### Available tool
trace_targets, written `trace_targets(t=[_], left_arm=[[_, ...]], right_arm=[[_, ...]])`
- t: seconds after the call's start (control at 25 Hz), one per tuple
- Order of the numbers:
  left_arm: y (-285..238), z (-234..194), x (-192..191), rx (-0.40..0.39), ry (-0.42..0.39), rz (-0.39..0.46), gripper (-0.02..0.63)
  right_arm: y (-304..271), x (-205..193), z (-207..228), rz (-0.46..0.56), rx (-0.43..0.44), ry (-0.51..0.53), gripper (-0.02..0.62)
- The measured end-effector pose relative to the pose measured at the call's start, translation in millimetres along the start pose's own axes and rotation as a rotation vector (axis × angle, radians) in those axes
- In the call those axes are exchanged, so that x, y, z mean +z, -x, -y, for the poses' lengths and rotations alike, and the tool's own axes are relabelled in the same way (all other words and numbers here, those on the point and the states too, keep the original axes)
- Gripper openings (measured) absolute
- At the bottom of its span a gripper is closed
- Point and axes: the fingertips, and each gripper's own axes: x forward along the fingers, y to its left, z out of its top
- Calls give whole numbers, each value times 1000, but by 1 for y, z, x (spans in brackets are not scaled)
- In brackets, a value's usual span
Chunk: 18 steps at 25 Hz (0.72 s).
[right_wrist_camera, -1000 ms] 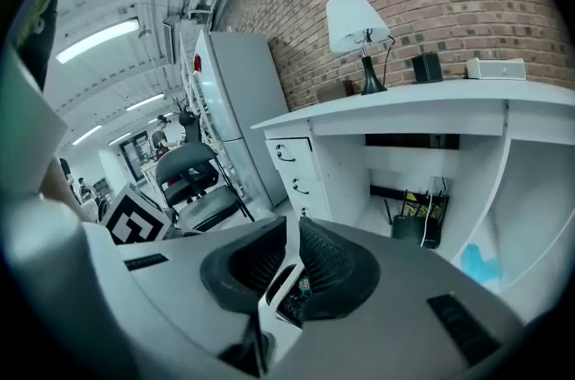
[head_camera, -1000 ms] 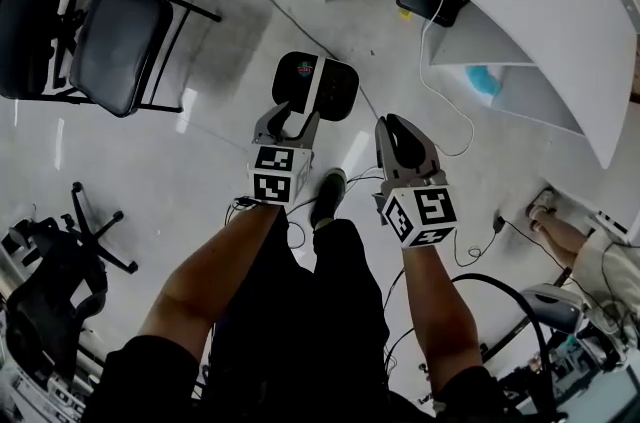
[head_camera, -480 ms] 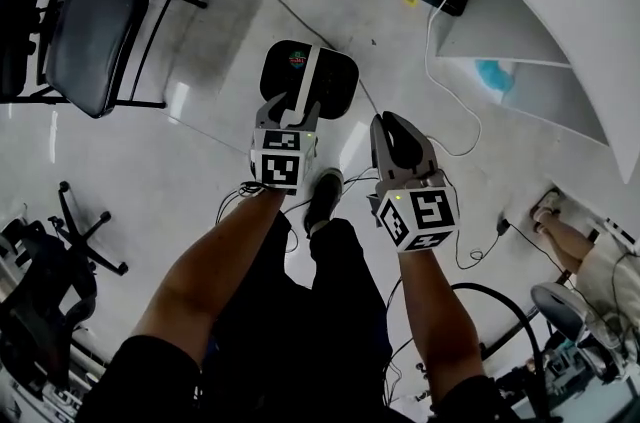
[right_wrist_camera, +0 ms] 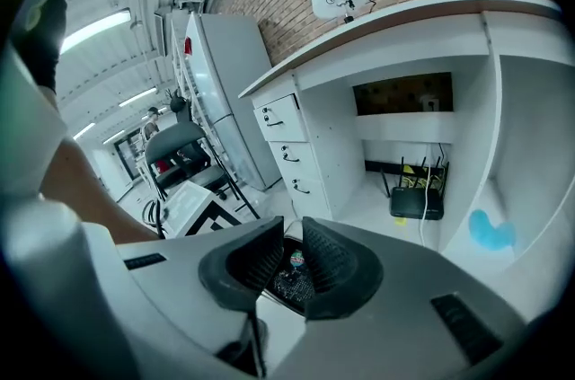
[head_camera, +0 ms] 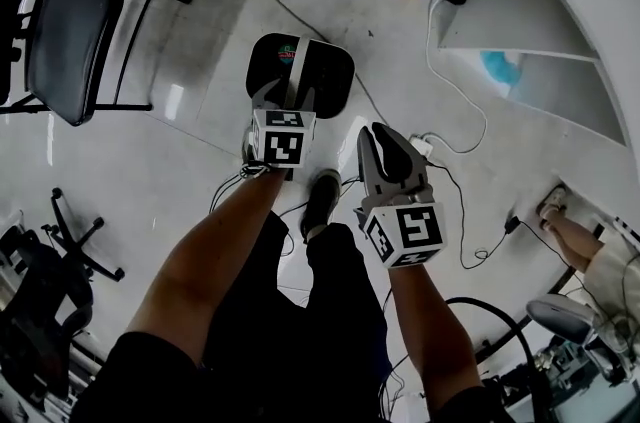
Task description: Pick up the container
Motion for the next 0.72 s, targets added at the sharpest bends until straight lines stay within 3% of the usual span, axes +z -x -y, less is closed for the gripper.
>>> trace_targets(t=[0.12, 0.32, 0.48, 0.72], left_arm=[[-11, -2, -8, 2, 0, -15, 213], [-14, -3, -3, 16, 24, -17, 213], [-25, -4, -6, 7, -11, -25, 212], [-30, -3, -5, 3, 32, -57, 211]], right_arm=[[-3, -13, 8, -5, -16, -33, 77], [-10, -25, 19, -11, -34, -48, 80], [-13, -32, 22, -6, -41, -58, 81], [-16, -45, 17, -20, -19, -65, 82]])
